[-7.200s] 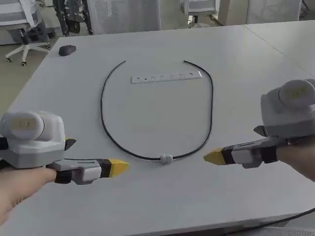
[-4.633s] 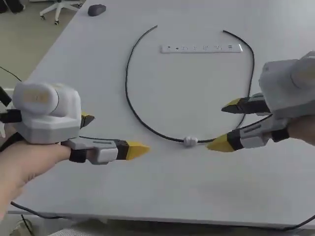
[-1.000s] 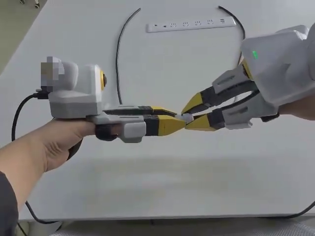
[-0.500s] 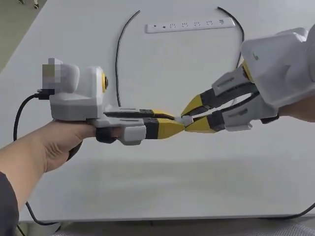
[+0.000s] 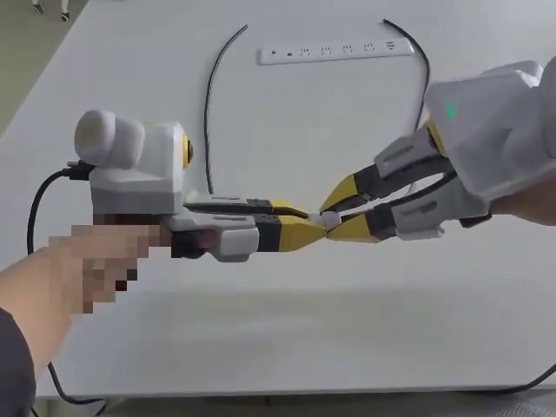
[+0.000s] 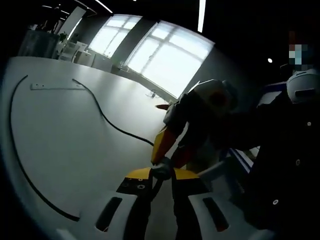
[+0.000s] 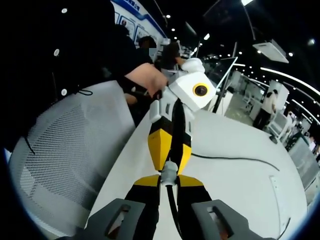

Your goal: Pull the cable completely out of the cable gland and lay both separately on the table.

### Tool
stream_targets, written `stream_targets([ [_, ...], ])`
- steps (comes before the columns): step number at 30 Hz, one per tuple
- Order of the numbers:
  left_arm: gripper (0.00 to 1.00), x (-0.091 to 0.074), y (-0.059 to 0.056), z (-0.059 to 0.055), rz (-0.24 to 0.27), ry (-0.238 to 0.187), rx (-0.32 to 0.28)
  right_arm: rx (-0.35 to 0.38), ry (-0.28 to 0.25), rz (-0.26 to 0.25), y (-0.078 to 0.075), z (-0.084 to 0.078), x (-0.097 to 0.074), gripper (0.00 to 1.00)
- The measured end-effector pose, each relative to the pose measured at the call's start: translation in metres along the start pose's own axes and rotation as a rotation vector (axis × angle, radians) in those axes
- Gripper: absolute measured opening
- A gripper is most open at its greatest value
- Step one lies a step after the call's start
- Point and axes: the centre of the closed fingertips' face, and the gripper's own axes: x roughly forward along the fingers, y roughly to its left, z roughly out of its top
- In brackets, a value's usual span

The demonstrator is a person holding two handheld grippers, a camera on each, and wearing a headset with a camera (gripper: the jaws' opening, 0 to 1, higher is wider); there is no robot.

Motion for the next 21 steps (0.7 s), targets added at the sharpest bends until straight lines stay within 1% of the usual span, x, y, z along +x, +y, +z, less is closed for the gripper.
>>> stream_targets([
  [3,0.15,0.0004,0.0,-0.0015,0.001,0.011,-0.005,-0.009,0.0,-0.001,0.0016,0.0008,0.0004,0.06],
  [5,0.15,0.0009,-0.001,-0.0022,0.0,0.018,0.014,0.003,0.0,0.002,0.0026,0.0008,0.0003,0.06],
  [6,0.15,0.0011,-0.0014,-0.002,0.001,0.018,0.012,-0.004,0.0,0.0,0.003,0.0013,0.0,0.06],
  [9,0.15,0.0015,-0.0019,-0.0013,0.001,0.02,0.017,0.004,-0.001,-0.002,0.0032,0.002,-0.0009,0.06],
  [13,0.15,0.0022,-0.003,0.0,0.002,0.023,0.02,0.035,-0.003,0.002,0.0033,0.0031,-0.0024,0.07],
  [15,0.15,0.0022,-0.0034,0.0007,0.004,0.023,0.019,0.035,-0.003,0.002,0.0033,0.0033,-0.0025,0.07],
  [16,0.15,0.0021,-0.0031,0.0007,0.005,0.023,0.022,0.045,-0.003,0.003,0.0029,0.0034,-0.0026,0.07],
  [17,0.15,0.0021,-0.003,0.0006,0.006,0.024,0.024,0.103,0.0,0.009,0.0039,0.0027,-0.0027,0.07],
  [19,0.15,0.0022,-0.003,0.0002,0.006,0.026,0.022,0.084,-0.002,0.01,0.0031,0.0032,-0.0026,0.08],
  [20,0.15,0.0022,-0.003,0.0003,0.007,0.026,0.03,0.093,-0.002,0.014,0.003,0.0034,-0.0026,0.08],
  [21,0.15,0.0021,-0.0032,0.0,0.006,0.028,0.031,0.122,-0.003,0.018,0.0038,0.0036,-0.0027,0.08],
])
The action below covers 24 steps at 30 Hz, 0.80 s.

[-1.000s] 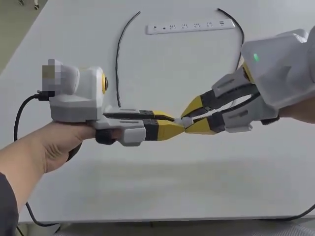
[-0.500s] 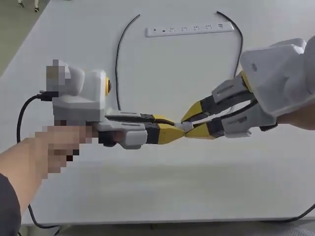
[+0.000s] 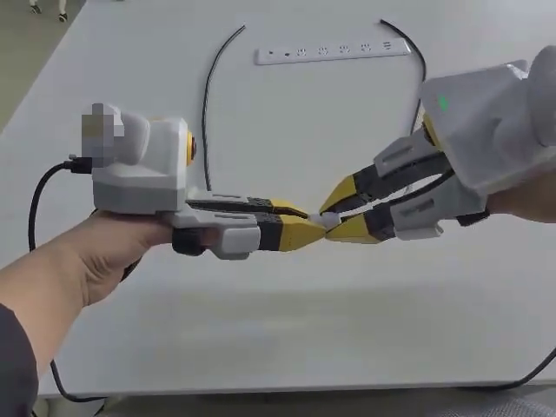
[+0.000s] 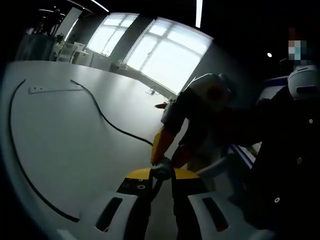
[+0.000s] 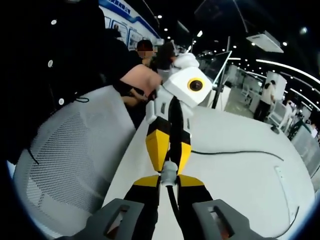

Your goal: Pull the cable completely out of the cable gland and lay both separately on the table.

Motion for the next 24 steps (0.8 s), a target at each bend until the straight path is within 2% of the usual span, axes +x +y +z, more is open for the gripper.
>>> stream_targets([
  [2,0.15,-0.0003,0.0,0.0001,-0.001,0.0,0.006,0.003,-0.004,0.0,-0.0001,0.0009,-0.0004,0.08],
  [4,0.15,-0.0006,0.0005,-0.0002,0.001,0.006,0.019,0.066,-0.033,0.015,0.0005,0.005,-0.0024,0.09],
  [8,0.15,-0.001,0.0006,-0.0017,0.002,0.014,0.026,0.118,-0.05,0.034,-0.0004,0.0064,-0.0059,0.09],
  [12,0.15,-0.0003,0.0002,-0.0024,-0.005,0.017,0.038,0.204,-0.064,0.074,0.0014,0.0071,-0.0071,0.08],
  [14,0.15,0.0,-0.0003,-0.0022,-0.01,0.017,0.045,0.258,-0.071,0.11,0.0043,0.0073,-0.0072,0.11],
  [16,0.15,0.0003,-0.0015,-0.0007,-0.016,0.013,0.051,0.286,-0.069,0.117,0.0023,0.0052,-0.0069,0.14],
  [20,0.15,-0.0003,-0.0033,0.0022,-0.025,0.008,0.066,0.345,-0.066,0.147,0.0033,0.0026,-0.0051,0.12],
  [21,0.15,-0.0005,-0.0038,0.0049,-0.028,-0.002,0.093,0.386,-0.058,0.167,0.0057,0.0014,-0.0049,0.11],
  [22,0.15,-0.0008,-0.004,0.0043,-0.027,0.003,0.104,0.389,-0.078,0.168,0.0033,0.0037,-0.0046,0.12],
  [23,0.15,-0.001,-0.0044,0.0041,-0.028,0.006,0.115,0.44,-0.093,0.193,0.0053,0.0067,-0.0058,0.11],
  [24,0.15,-0.0009,-0.005,0.0038,-0.031,0.009,0.11,0.46,-0.092,0.199,0.0049,0.0064,-0.0067,0.11],
])
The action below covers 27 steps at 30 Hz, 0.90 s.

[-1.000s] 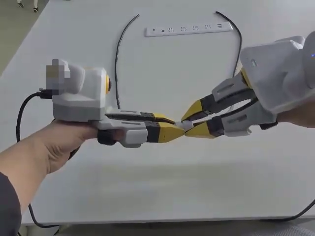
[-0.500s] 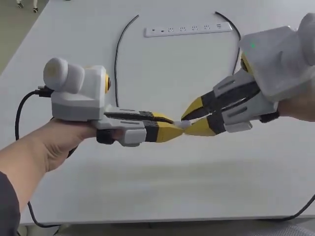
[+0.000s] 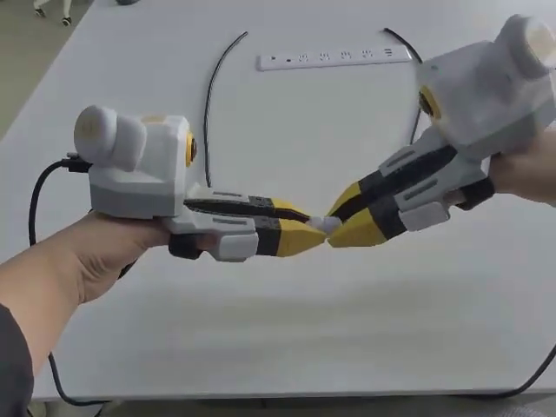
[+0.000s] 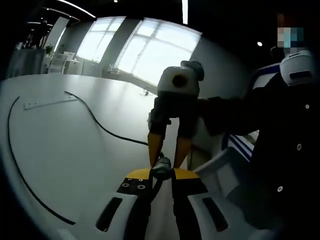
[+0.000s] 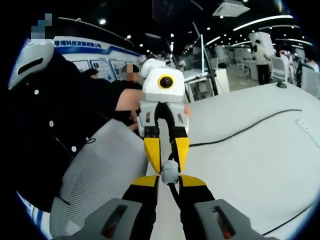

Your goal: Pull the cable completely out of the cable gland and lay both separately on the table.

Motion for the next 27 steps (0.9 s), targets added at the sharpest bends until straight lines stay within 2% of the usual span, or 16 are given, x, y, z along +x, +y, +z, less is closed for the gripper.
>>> stream_targets([
  [2,0.15,0.0,0.0,0.0,-0.002,0.005,0.009,-0.018,-0.008,0.0,-0.002,0.002,-0.002,0.1],
  [11,0.15,-0.001,-0.002,0.0,-0.013,0.015,0.039,0.056,0.002,0.026,0.003,0.001,0.0,0.08],
  [14,0.15,-0.001,0.0,0.001,0.0,0.013,0.021,-0.05,0.006,-0.014,0.001,0.004,0.0,0.08],
  [21,0.15,-0.003,0.0,0.003,0.0,0.003,0.012,-0.152,0.006,-0.042,0.005,0.005,-0.001,0.07],
  [24,0.15,-0.002,-0.001,0.003,-0.004,0.005,-0.017,-0.265,0.015,-0.06,0.007,0.005,-0.002,0.07],
  [26,0.15,-0.001,-0.001,0.002,-0.005,0.008,-0.02,-0.311,0.026,-0.07,0.009,0.004,-0.001,0.06],
  [27,0.15,-0.001,-0.002,0.001,-0.008,0.008,-0.02,-0.308,0.029,-0.072,0.01,0.003,0.0,0.06],
])
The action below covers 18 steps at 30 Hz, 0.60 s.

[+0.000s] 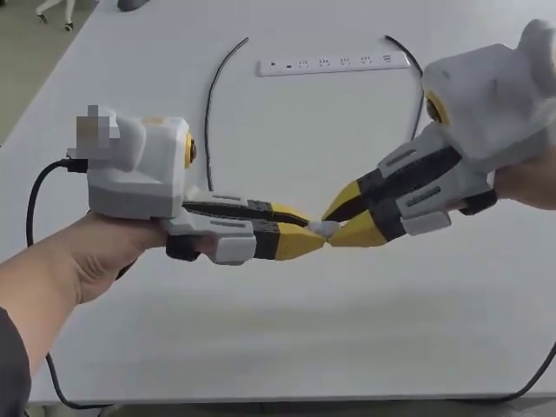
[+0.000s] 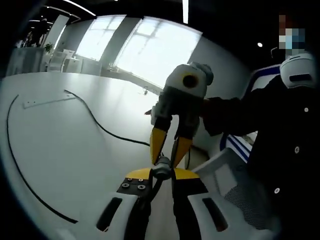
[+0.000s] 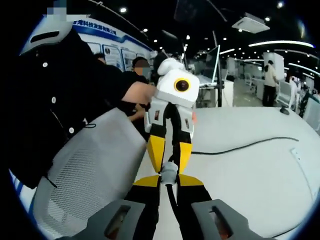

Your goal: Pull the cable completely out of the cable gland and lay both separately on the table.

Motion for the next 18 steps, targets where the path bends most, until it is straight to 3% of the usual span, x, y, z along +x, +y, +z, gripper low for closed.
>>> stream_targets([
  [12,0.15,0.0054,-0.0003,-0.0001,0.001,0.005,-0.017,-0.112,0.028,-0.033,-0.0045,-0.0058,-0.0037,0.06],
  [13,0.15,0.0059,0.0005,-0.0003,0.004,0.006,-0.024,-0.159,0.038,-0.041,-0.0062,-0.0065,-0.004,0.06],
  [18,0.15,0.0058,0.001,-0.0004,0.005,0.004,-0.045,-0.217,0.05,-0.056,-0.0074,-0.0073,-0.0045,0.06],
])
